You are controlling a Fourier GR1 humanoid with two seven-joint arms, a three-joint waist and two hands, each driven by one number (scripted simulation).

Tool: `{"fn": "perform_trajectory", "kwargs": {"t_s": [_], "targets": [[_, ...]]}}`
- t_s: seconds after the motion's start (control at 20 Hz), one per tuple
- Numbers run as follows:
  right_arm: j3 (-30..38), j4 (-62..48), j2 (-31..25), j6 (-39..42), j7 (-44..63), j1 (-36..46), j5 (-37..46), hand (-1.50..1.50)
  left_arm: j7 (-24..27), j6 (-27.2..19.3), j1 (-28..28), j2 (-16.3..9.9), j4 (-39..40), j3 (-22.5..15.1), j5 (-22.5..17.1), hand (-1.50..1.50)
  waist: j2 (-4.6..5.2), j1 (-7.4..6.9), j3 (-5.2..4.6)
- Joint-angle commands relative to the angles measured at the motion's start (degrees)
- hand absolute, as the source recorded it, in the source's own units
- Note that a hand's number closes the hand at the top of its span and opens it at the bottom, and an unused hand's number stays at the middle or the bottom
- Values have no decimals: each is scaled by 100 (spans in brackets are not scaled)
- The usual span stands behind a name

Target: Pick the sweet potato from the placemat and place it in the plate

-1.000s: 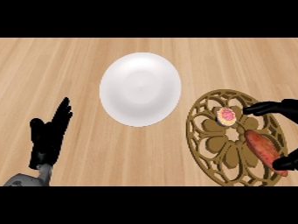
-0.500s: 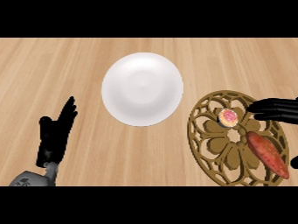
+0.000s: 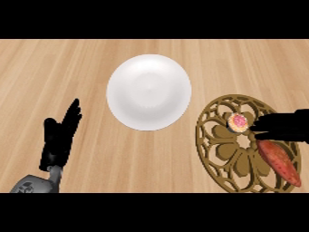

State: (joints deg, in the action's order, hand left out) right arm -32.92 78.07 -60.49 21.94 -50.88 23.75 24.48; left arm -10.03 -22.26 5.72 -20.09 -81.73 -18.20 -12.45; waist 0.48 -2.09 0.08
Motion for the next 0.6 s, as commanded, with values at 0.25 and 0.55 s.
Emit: {"fn": "perform_trajectory", "kwargs": {"t_s": [0.25,0.55], "targets": [[-601,-1239,552,197,-1110,584,667,-150,-210,-177,245,209,43,13,276,0,7,49,-2],[-752,-1428,632,74,-1364,753,746,-150,-19,22,-144,163,-53,154,198,0,-23,91,-5]]}}
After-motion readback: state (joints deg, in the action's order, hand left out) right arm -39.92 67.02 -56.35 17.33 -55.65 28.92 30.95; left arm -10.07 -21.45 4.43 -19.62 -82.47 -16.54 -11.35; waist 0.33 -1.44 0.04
